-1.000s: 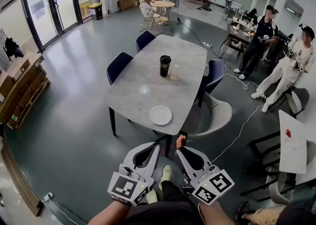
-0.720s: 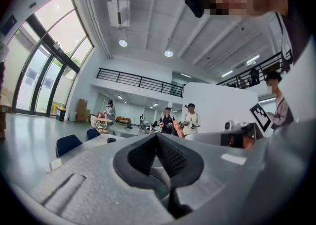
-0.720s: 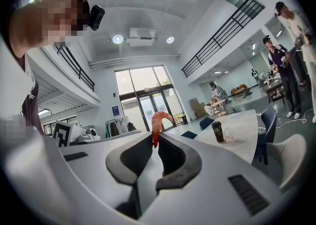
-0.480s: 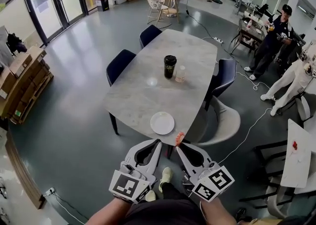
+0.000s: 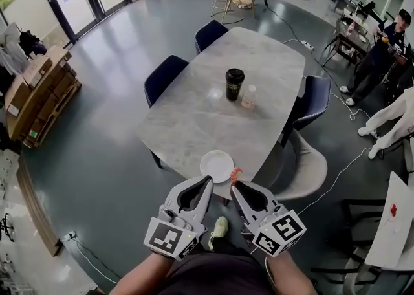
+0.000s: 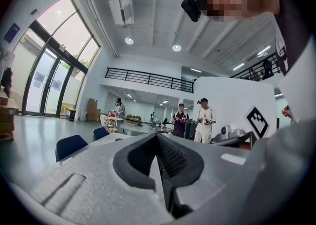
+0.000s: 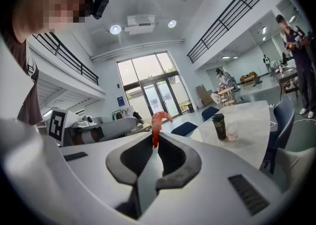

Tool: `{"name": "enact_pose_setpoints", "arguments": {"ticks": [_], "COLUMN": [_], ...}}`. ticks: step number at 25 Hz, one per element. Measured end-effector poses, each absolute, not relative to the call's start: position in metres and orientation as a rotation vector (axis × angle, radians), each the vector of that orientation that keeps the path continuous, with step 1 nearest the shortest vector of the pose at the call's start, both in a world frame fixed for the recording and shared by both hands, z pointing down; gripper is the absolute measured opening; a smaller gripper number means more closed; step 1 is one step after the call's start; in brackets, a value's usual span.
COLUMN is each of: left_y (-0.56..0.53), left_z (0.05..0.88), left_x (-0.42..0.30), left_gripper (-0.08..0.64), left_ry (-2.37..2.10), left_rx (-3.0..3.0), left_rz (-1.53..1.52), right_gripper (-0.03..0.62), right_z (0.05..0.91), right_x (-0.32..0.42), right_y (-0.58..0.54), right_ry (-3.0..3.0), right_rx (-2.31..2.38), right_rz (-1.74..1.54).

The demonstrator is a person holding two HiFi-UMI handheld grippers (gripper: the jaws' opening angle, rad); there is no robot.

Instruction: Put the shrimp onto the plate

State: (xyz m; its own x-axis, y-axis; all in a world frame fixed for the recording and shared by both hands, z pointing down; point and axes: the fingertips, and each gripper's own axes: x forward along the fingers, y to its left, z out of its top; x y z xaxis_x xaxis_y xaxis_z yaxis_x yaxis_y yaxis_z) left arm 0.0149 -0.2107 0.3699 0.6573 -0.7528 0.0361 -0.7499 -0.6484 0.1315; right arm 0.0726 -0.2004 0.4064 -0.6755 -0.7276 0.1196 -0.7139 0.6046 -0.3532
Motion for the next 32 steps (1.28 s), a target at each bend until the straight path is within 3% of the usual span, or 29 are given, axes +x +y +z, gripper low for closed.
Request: {"name": "enact_pose_setpoints", "arguments": {"ticks": [14,32], "left_y": [-0.262,-0.328], "left_z": [0.415,0.526], "left_x": [0.008,-0.014], "left_gripper": [0.008,0.008], "left_ry": [-1.252,-1.218], "left_rx": [2.707,2.659], "left_rz": [-0.013,0.045], "right_gripper": [0.037,0.037], "right_z": [0.464,0.603], "right_x": [0.061,0.043], "right_y": [-0.252,-0.303], "right_ry": [2.873,3.070], "right_rx": [-1.264,-1.426], "right_rz": [-0.685,-0.704]}}
